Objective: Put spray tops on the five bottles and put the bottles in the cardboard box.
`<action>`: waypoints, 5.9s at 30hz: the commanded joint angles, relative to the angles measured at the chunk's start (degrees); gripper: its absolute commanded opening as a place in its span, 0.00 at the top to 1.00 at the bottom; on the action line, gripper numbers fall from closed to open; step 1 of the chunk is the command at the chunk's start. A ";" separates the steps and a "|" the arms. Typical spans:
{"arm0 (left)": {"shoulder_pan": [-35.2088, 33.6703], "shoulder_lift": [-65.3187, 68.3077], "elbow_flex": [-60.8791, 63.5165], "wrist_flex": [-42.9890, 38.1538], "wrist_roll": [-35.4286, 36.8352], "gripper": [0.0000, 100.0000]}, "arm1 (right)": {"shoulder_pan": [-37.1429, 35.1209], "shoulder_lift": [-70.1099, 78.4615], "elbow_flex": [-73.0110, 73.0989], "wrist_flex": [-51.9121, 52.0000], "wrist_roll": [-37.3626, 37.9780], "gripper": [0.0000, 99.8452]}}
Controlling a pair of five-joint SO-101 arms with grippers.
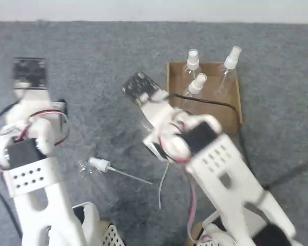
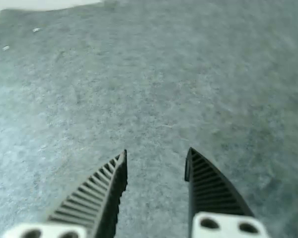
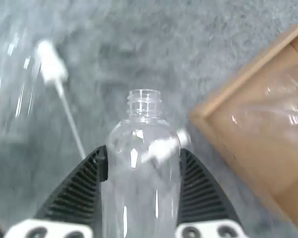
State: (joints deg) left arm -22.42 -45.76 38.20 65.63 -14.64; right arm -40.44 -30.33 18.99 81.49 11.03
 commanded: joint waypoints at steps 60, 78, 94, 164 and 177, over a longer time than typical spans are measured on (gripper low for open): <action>42.64 46.77 -2.51 -10.37 21.19 0.97 | 82.33 -22.37 46.24 -17.89 41.41 0.99; 26.46 47.47 -11.91 -10.81 13.71 0.84 | 82.33 -22.46 46.24 -17.80 41.41 0.99; 25.14 60.13 -20.70 -13.89 15.65 0.86 | 82.33 -22.46 46.24 -17.36 41.41 0.99; 25.85 15.91 6.29 -11.96 22.68 0.99 | 70.11 32.31 1.93 -7.16 30.33 0.75; 25.85 15.91 6.37 -12.22 22.59 0.99 | 70.02 35.91 2.02 -15.16 25.14 1.00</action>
State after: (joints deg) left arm 3.16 -27.30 44.97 55.08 7.78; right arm 29.98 6.42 24.26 67.60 37.14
